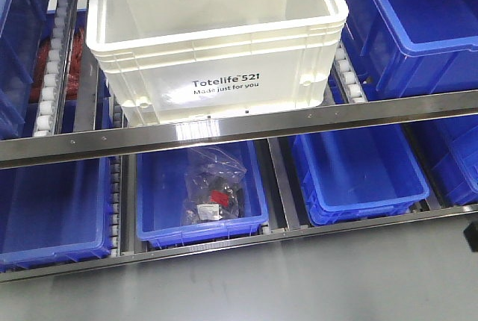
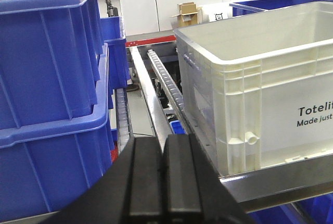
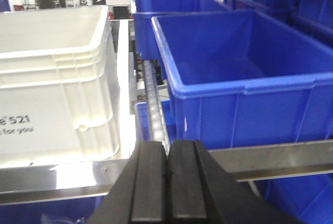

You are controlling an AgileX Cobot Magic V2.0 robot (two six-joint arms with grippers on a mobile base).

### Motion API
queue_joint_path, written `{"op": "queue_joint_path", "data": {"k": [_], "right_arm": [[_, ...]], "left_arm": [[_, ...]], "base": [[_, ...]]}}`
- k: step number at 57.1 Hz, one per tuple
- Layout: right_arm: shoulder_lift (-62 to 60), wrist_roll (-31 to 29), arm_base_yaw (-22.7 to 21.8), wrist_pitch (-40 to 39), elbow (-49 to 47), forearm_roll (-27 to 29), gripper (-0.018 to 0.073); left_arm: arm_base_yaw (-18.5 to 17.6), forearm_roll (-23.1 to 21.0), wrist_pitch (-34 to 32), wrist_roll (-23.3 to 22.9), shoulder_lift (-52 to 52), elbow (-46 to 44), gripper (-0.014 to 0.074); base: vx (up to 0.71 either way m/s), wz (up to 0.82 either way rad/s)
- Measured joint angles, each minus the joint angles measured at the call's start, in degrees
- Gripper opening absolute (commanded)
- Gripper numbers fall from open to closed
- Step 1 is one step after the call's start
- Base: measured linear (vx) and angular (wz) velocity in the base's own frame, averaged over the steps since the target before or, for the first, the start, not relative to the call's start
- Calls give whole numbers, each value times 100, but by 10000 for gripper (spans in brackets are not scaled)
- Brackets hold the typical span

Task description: Place moving items into box and shelve

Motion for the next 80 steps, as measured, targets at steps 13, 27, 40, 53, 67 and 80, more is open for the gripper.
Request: {"op": "queue_joint_path", "data": {"k": [13, 27, 40, 53, 67, 80], "right_arm": [[-592, 109, 0, -26, 547, 0, -3], [-1375, 197, 0, 218, 782, 0, -3], [-1628, 493, 0, 503, 782, 0, -3], [-1639, 517, 0, 523, 782, 0, -3], [-1639, 329, 0, 189, 782, 216, -3], [-1639, -2221, 0, 215, 782, 2847, -3]], "left_arm": [[0, 0, 0, 0, 0, 0, 2], [0, 0, 0, 0, 0, 0, 2], [0, 0, 0, 0, 0, 0, 2], [0, 0, 0, 0, 0, 0, 2], [0, 0, 0, 0, 0, 0, 2], [0, 0, 0, 0, 0, 0, 2]], "base": [[0, 0], [0, 0], [0, 0], [0, 0], [0, 0], [0, 0]]}}
